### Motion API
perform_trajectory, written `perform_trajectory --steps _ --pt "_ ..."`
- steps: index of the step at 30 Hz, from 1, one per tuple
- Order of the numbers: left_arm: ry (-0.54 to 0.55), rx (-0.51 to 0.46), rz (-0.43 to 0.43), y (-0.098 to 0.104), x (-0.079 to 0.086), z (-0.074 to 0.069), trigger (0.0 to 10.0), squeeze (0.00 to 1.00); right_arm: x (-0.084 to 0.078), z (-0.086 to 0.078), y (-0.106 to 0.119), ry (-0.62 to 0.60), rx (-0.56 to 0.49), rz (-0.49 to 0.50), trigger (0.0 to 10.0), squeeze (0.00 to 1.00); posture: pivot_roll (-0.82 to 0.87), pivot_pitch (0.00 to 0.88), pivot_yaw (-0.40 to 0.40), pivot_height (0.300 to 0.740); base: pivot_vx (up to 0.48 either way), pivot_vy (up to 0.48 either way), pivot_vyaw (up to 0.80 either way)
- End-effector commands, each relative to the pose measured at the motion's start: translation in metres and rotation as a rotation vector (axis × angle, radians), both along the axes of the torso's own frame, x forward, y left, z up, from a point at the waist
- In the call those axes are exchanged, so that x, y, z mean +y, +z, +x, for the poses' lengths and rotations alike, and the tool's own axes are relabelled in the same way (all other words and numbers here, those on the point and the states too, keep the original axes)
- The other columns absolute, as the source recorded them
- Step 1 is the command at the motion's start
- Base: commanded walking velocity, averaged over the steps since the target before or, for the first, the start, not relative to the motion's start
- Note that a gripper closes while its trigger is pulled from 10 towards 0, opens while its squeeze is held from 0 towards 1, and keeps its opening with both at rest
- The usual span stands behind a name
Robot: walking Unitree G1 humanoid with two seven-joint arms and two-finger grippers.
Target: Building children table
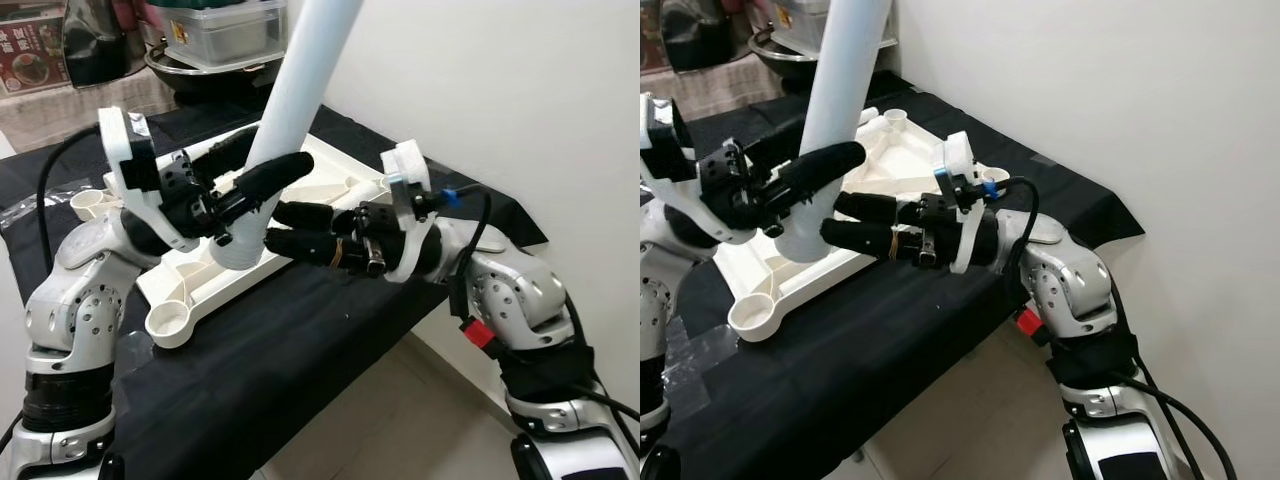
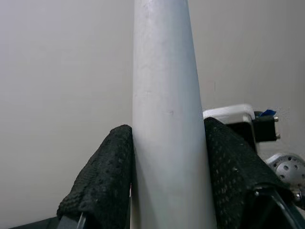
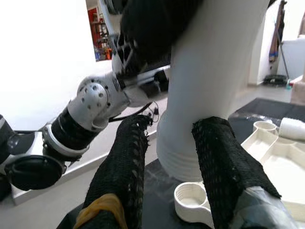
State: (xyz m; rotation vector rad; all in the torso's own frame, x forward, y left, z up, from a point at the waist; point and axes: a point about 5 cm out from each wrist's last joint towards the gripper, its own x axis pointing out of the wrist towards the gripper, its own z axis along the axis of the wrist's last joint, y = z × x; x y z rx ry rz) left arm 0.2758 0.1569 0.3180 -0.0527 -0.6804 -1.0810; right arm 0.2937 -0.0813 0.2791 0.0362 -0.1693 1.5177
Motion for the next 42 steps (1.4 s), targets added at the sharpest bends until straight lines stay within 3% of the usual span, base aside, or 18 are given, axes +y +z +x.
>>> perform_trajectory --steps 1,6,9,12,14,18,23,24,34,35,42 --pt "-0.031 -0.004 -0.015 0.0 -0.005 -0.004 10.0 0.0 0.005 0.002 -0.004 -0.006 -0.002 0.001 10.0 0.0 -0.02 0.063 -0.038 0.74 0.0 0.0 0.0" --pt "-0.031 0.026 -0.082 -0.002 -0.003 -0.002 10.0 0.0 0.002 0.016 -0.001 -0.133 0.007 0.038 10.0 0.0 -0.03 0.062 -0.038 0.74 0.0 0.0 0.0" --pt "-0.032 0.033 -0.106 -0.002 -0.001 -0.001 10.0 0.0 -0.001 0.017 0.001 -0.141 0.015 0.06 10.0 0.0 -0.02 0.065 -0.038 0.74 0.0 0.0 0.0" --pt "-0.041 0.048 -0.153 -0.002 0.002 -0.002 10.0 0.0 -0.005 0.009 0.004 -0.073 0.016 0.102 10.0 0.0 -0.03 0.069 -0.036 0.74 0.0 0.0 0.0" --pt "-0.048 0.057 -0.165 -0.004 0.001 -0.002 10.0 0.0 -0.001 0.004 -0.001 -0.029 0.001 0.06 10.0 0.0 -0.03 0.071 -0.035 0.74 0.0 0.0 0.0" --pt "-0.052 0.062 -0.166 -0.005 0.0 -0.002 10.0 0.0 0.004 0.003 -0.005 -0.021 -0.005 0.027 10.0 0.0 -0.03 0.071 -0.035 0.74 0.0 0.0 0.0" --pt "-0.065 0.071 -0.168 -0.007 -0.003 -0.002 10.0 0.0 0.013 0.002 -0.003 0.01 0.025 0.064 10.0 0.0 -0.02 0.074 -0.034 0.74 0.0 0.0 0.0" --pt "-0.068 0.073 -0.168 -0.007 -0.004 -0.002 10.0 0.0 0.015 0.001 -0.002 0.034 0.029 0.081 10.0 1.0 -0.02 0.076 -0.034 0.74 0.0 0.0 0.0" --pt "-0.083 0.08 -0.177 -0.008 -0.006 -0.004 10.0 0.0 0.019 0.0 0.007 0.056 0.003 0.106 10.0 1.0 -0.03 0.074 -0.034 0.74 0.0 0.0 0.0" --pt "-0.087 0.08 -0.177 -0.009 -0.007 -0.004 10.0 0.0 0.025 -0.001 0.006 0.058 0.006 0.096 10.0 0.0 -0.03 0.074 -0.034 0.74 0.0 0.0 0.0" --pt "-0.098 0.081 -0.18 -0.008 -0.009 -0.006 10.0 0.0 0.037 0.0 0.007 0.06 0.015 0.093 10.0 0.0 -0.02 0.077 -0.035 0.74 0.0 0.0 0.0"
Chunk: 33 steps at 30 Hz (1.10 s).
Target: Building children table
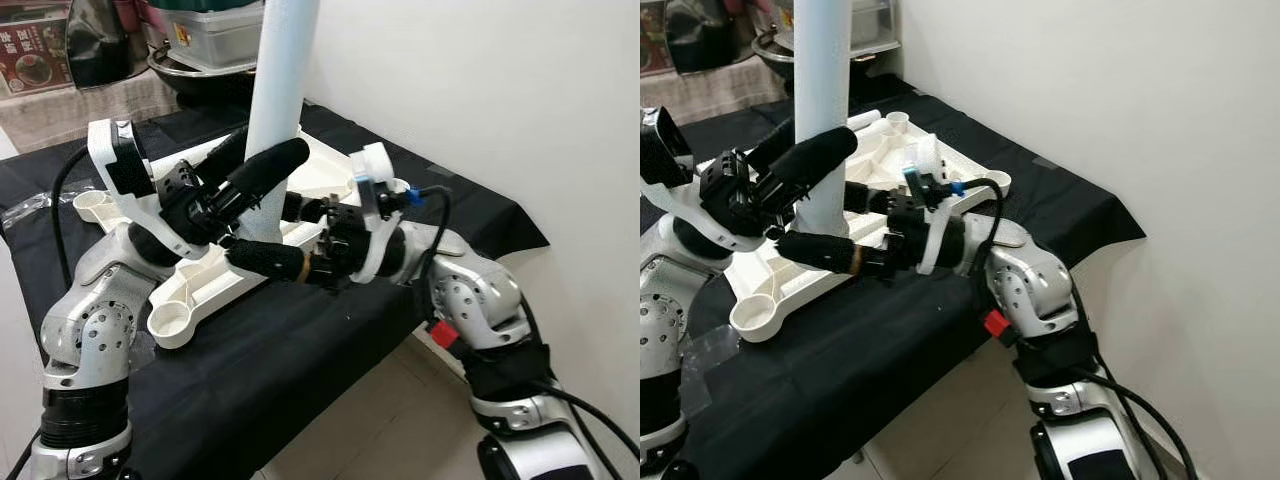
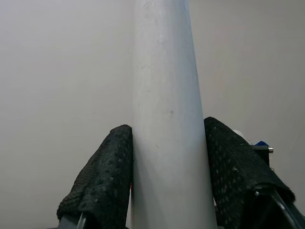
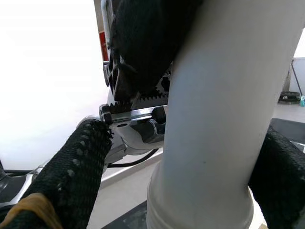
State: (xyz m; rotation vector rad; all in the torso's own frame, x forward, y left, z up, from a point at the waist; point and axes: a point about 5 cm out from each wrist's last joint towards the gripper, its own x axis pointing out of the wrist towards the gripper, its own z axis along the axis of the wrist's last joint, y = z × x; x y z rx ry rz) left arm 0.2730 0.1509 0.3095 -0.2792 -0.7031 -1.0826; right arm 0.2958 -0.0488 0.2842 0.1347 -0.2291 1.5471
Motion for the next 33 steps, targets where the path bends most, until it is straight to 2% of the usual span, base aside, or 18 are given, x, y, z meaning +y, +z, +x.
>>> perform_trajectory --steps 1,4,5,17,29,30,33 --pt "-0.027 -0.003 -0.003 0.0 -0.004 -0.003 10.0 0.0 0.007 -0.001 0.003 0.011 -0.002 -0.005 10.0 0.0 -0.02 0.079 -0.036 0.74 0.0 0.0 0.0" --pt "-0.036 -0.001 -0.004 -0.001 -0.006 -0.005 10.0 0.0 0.01 0.002 0.004 -0.002 0.006 -0.008 10.0 0.0 -0.02 0.079 -0.036 0.74 0.0 0.0 0.0" --pt "-0.037 -0.001 -0.004 -0.001 -0.007 -0.005 10.0 0.0 0.009 0.002 0.003 -0.003 0.006 -0.012 0.0 0.0 -0.02 0.08 -0.037 0.74 0.0 0.0 0.0" --pt "-0.036 -0.002 0.007 0.001 -0.005 -0.006 10.0 0.0 -0.009 0.002 -0.001 0.002 -0.026 -0.081 0.0 0.0 -0.03 0.083 -0.034 0.74 0.0 0.0 0.0" --pt "-0.027 0.013 0.022 0.001 -0.007 -0.005 10.0 0.0 -0.013 0.01 -0.003 -0.078 -0.068 -0.182 0.0 0.0 -0.02 0.081 -0.033 0.74 0.0 0.0 0.0" --pt "-0.033 0.033 0.024 0.0 -0.007 -0.004 10.0 1.0 -0.013 0.011 -0.003 -0.086 -0.077 -0.194 0.0 0.0 -0.02 0.082 -0.032 0.74 0.0 0.0 0.0" --pt "-0.045 0.04 0.039 0.0 -0.007 -0.005 10.0 1.0 -0.014 0.012 -0.005 -0.102 -0.089 -0.222 0.0 0.0 -0.02 0.082 -0.032 0.74 0.0 0.0 0.0"
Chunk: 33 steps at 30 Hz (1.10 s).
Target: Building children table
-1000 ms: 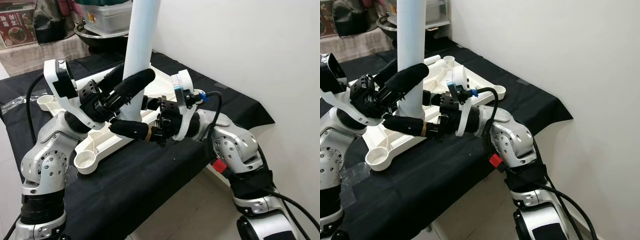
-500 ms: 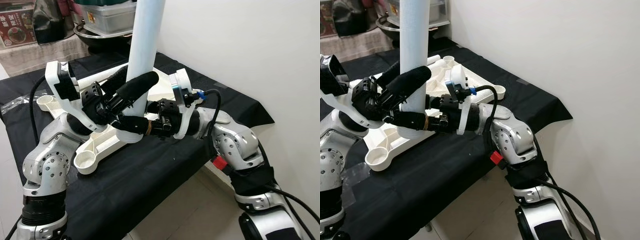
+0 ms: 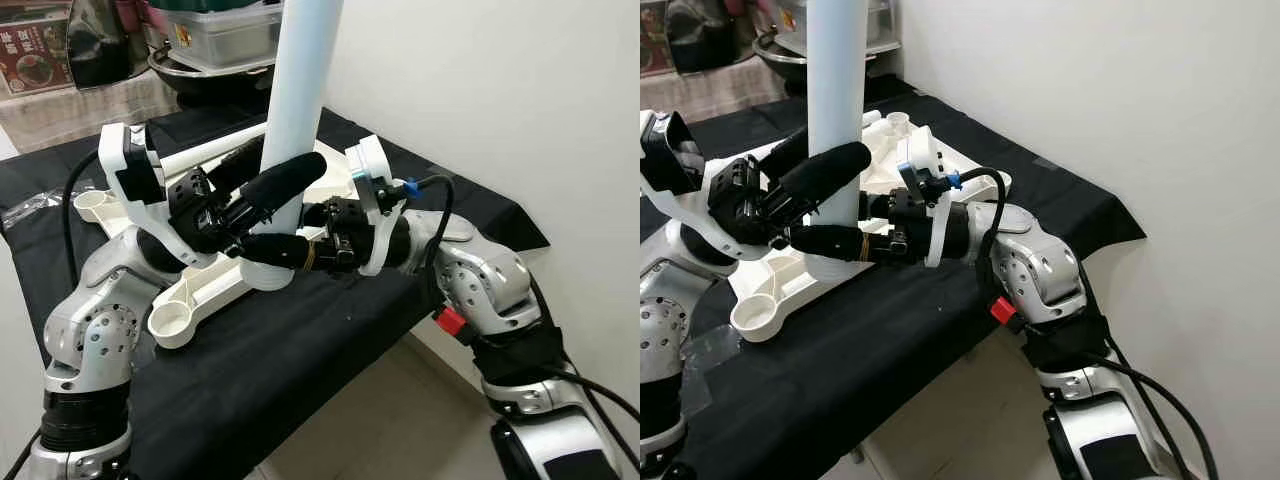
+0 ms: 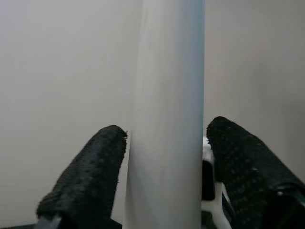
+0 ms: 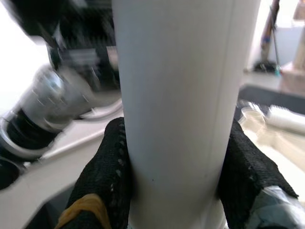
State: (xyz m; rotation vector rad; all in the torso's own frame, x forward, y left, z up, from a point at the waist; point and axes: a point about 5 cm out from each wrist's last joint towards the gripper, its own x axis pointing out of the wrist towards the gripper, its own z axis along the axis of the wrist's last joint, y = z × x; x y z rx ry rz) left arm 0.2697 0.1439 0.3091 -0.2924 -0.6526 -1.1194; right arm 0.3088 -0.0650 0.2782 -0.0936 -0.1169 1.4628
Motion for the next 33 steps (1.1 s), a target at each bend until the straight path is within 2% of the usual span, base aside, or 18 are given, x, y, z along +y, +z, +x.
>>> perform_trajectory --steps 1,3,5,6,7,10,11,12,13,14,16,17,21,25,33 --pt "-0.006 0.002 0.014 0.0 0.0 -0.002 10.0 1.0 0.002 -0.001 0.001 0.005 -0.025 -0.009 0.0 0.0 -0.02 0.082 -0.032 0.74 0.0 0.0 0.0" --pt "0.007 0.011 0.008 0.002 0.002 0.0 10.0 1.0 0.001 -0.001 -0.001 -0.002 -0.031 -0.03 0.0 0.0 -0.02 0.084 -0.032 0.74 0.0 0.0 0.0" --pt "0.038 0.008 0.032 0.008 0.008 0.0 10.0 1.0 -0.002 0.001 -0.012 -0.04 -0.056 -0.115 0.0 0.0 -0.02 0.082 -0.031 0.74 0.0 0.0 0.0" --pt "0.038 0.008 0.032 0.008 0.008 0.0 10.0 1.0 -0.002 0.001 -0.012 -0.04 -0.056 -0.115 0.0 0.0 -0.02 0.082 -0.031 0.74 0.0 0.0 0.0" --pt "0.059 0.007 0.045 0.013 0.013 0.001 10.0 1.0 -0.004 0.002 -0.019 -0.06 -0.066 -0.155 0.0 0.0 -0.01 0.081 -0.029 0.74 0.0 0.0 0.0" --pt "0.075 0.008 0.062 0.017 0.019 0.001 10.0 1.0 -0.007 0.003 -0.024 -0.073 -0.068 -0.181 0.0 0.0 -0.01 0.081 -0.027 0.74 0.0 0.0 0.0" --pt "0.063 0.018 0.121 0.023 0.025 -0.002 10.0 1.0 -0.011 0.003 -0.031 -0.086 -0.063 -0.208 0.0 0.0 -0.01 0.081 -0.025 0.74 0.0 0.0 0.0" --pt "0.063 0.018 0.121 0.023 0.025 -0.002 10.0 1.0 -0.011 0.003 -0.031 -0.086 -0.063 -0.208 0.0 0.0 -0.01 0.081 -0.025 0.74 0.0 0.0 0.0" --pt "0.056 0.04 0.159 0.022 0.027 -0.002 10.0 0.68 -0.012 0.002 -0.034 -0.09 -0.059 -0.215 0.0 0.0 -0.01 0.081 -0.025 0.74 0.0 0.0 0.0" --pt "0.034 0.089 0.217 0.019 0.027 -0.002 10.0 0.28 -0.013 0.002 -0.037 -0.097 -0.058 -0.222 0.0 0.0 0.0 0.082 -0.021 0.74 0.0 0.0 0.0" --pt "0.028 0.105 0.234 0.018 0.028 -0.002 10.0 0.28 -0.013 0.002 -0.038 -0.099 -0.059 -0.223 0.0 0.0 0.0 0.082 -0.021 0.74 0.0 0.0 0.0" --pt "0.018 0.127 0.247 0.016 0.028 -0.002 10.0 0.0 -0.013 0.002 -0.038 -0.1 -0.062 -0.223 0.0 0.0 0.0 0.082 -0.021 0.74 0.0 0.0 0.0" --pt "-0.017 0.163 0.244 0.013 0.026 -0.001 10.0 0.0 -0.011 0.001 -0.038 -0.096 -0.067 -0.218 0.0 0.0 0.0 0.085 -0.014 0.74 0.0 0.0 0.0" --pt "-0.064 0.181 0.191 0.014 0.021 0.0 10.0 0.0 -0.004 -0.002 -0.039 -0.068 -0.076 -0.213 0.0 0.0 0.0 0.089 -0.013 0.74 0.0 0.0 0.0" --pt "-0.078 0.184 0.19 0.017 0.019 0.0 10.0 0.0 0.001 -0.005 -0.042 -0.044 -0.078 -0.213 0.0 0.0 0.0 0.087 -0.014 0.74 0.0 0.0 0.0"
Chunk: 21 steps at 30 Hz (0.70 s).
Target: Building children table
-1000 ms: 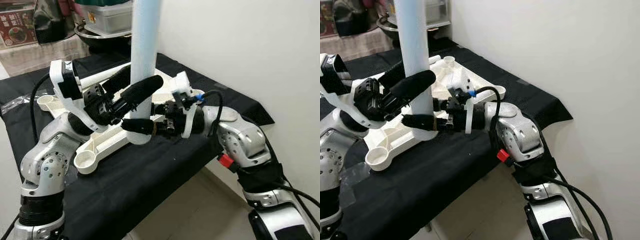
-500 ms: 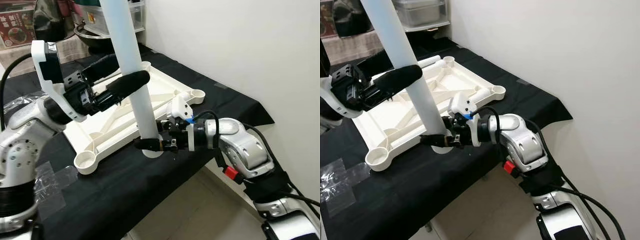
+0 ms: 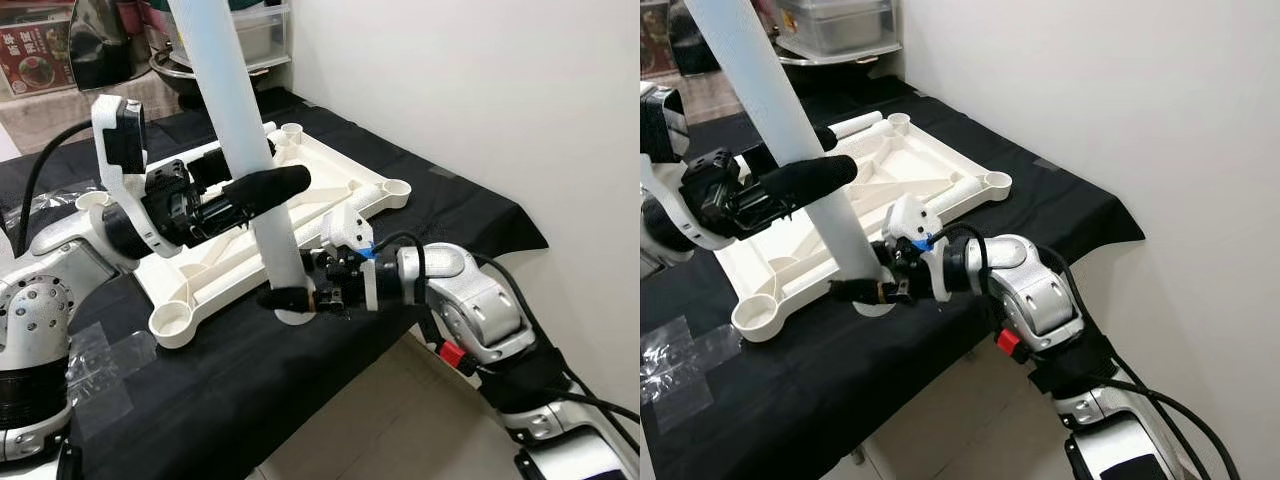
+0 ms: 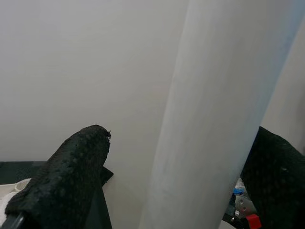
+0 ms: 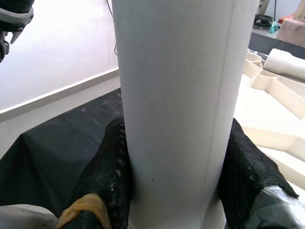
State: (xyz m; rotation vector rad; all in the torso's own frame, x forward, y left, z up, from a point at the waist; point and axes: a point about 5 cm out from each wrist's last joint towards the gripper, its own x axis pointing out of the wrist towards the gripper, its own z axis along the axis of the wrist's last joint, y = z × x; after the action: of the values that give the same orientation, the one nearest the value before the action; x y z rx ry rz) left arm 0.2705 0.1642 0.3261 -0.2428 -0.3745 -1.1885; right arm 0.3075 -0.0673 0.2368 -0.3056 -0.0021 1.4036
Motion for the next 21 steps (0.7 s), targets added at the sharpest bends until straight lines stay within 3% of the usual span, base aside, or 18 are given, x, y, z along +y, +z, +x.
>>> perform_trajectory --steps 1,2,6,19,20,21 --pt "-0.022 0.005 -0.005 0.0009 -0.0021 -0.0005 4.5 0.0 0.0033 -0.0044 -0.0006 0.026 -0.021 -0.004 0.0 0.0 0.0 0.087 -0.014 0.74 0.0 0.0 0.0" --pt "-0.025 0.007 0.011 0.0007 -0.0024 -0.0005 0.0 0.0 0.0033 -0.0041 -0.0006 0.023 -0.021 -0.004 0.0 0.0 -0.01 0.089 -0.013 0.74 0.0 0.0 0.0" --pt "-0.028 0.008 0.053 0.0006 -0.0004 -0.0014 0.0 0.0 0.0027 -0.0027 -0.0005 0.011 -0.019 -0.001 0.0 0.0 0.0 0.092 -0.011 0.74 0.0 0.0 0.0" --pt "-0.03 0.0 0.057 0.0047 0.0013 -0.0038 0.0 0.0 0.0041 0.0001 0.0012 -0.013 -0.02 0.026 0.0 0.0 0.0 0.094 -0.012 0.74 0.0 0.0 0.0" --pt "-0.027 -0.003 0.056 0.0052 0.0015 -0.0038 0.0 0.0 0.0043 0.0014 0.0029 -0.032 -0.027 0.042 5.9 0.0 0.0 0.094 -0.012 0.74 0.0 0.0 0.0" --pt "-0.019 -0.008 0.055 0.0055 0.0012 -0.0035 0.0 0.0 0.0048 0.0018 0.0056 -0.036 -0.005 0.084 10.0 0.0 0.0 0.094 -0.012 0.74 0.0 0.0 0.0"
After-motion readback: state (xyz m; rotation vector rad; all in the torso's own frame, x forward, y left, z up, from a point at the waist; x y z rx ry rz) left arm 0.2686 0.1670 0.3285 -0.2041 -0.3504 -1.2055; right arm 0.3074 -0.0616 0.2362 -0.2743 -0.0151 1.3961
